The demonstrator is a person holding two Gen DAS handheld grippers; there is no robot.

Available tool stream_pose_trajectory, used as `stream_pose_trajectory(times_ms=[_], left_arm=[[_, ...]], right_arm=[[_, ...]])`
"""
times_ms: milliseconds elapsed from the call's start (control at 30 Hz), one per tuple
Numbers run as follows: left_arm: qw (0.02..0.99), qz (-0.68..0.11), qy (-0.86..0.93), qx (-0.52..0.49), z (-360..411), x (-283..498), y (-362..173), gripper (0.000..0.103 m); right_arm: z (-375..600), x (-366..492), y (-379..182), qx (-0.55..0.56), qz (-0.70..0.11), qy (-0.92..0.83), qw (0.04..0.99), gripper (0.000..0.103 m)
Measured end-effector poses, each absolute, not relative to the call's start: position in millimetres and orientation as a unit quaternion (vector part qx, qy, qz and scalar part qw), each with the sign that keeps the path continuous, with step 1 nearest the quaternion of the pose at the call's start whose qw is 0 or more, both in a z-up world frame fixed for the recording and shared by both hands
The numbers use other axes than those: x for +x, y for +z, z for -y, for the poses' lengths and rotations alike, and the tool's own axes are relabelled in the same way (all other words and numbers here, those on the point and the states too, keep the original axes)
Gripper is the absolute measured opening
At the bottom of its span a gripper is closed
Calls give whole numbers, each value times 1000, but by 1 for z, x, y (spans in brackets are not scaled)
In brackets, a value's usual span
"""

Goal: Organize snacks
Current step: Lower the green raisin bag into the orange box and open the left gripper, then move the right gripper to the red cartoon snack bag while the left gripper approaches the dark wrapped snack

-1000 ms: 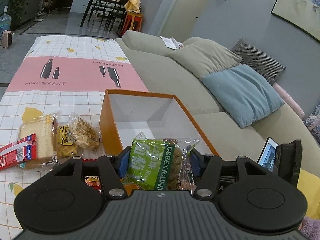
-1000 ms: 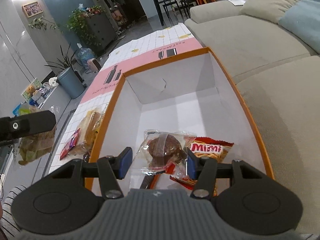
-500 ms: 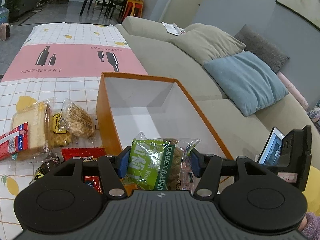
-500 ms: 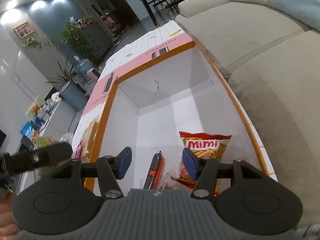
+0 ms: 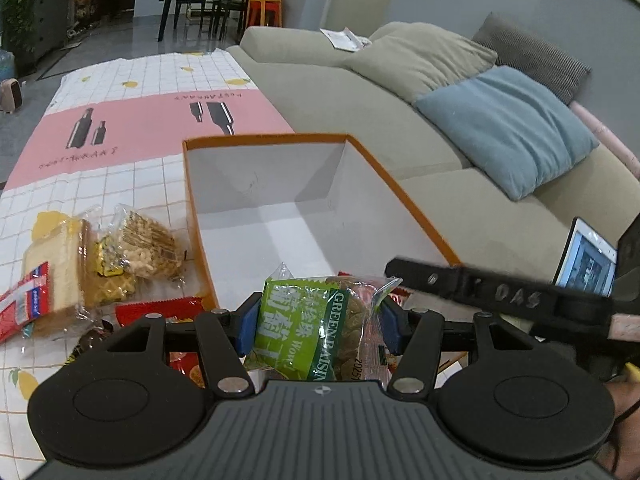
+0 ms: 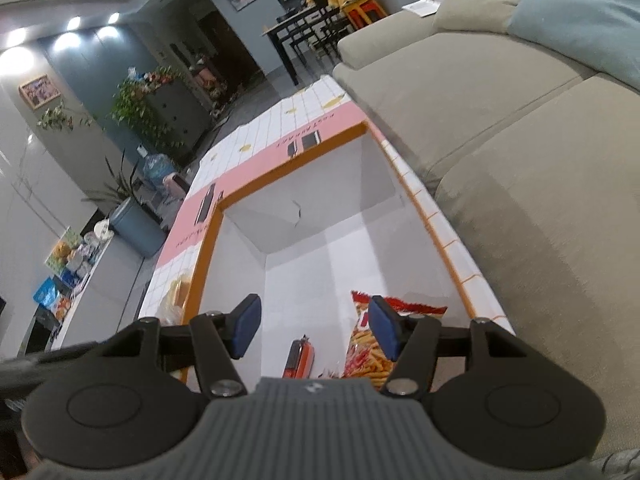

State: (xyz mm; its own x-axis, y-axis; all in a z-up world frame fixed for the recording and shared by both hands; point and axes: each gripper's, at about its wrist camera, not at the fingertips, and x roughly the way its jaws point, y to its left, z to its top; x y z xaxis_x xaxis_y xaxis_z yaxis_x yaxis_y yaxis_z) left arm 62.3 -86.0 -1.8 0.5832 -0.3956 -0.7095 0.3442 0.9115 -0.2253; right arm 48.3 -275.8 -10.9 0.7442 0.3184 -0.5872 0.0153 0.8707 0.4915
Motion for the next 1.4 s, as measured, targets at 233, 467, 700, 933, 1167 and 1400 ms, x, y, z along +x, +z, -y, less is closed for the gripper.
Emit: stream_pose_trajectory(times_ms=[233, 467, 700, 933, 1167, 1400], left_arm=[[889, -397, -229, -24, 91, 58, -6, 81], [911, -325, -252, -11, 86, 40, 14, 96], [923, -315, -220, -23, 71, 40, 27, 96], [925, -308, -224, -20, 44, 36, 38, 96], [930, -308, -196, -28, 21, 38, 37, 96], [932, -341, -120, -16, -10, 49, 23, 93]], right_arm=[[287, 46, -11, 257, -338, 77, 902, 60], [287, 43, -9, 260, -337, 74, 902, 60], [284, 43, -8, 254, -340, 77, 902, 60], [276, 44, -7, 245, -341, 79, 904, 60], [267, 43, -7, 241, -335, 83, 907, 60], [231, 31, 8, 218, -299, 121, 921, 62]])
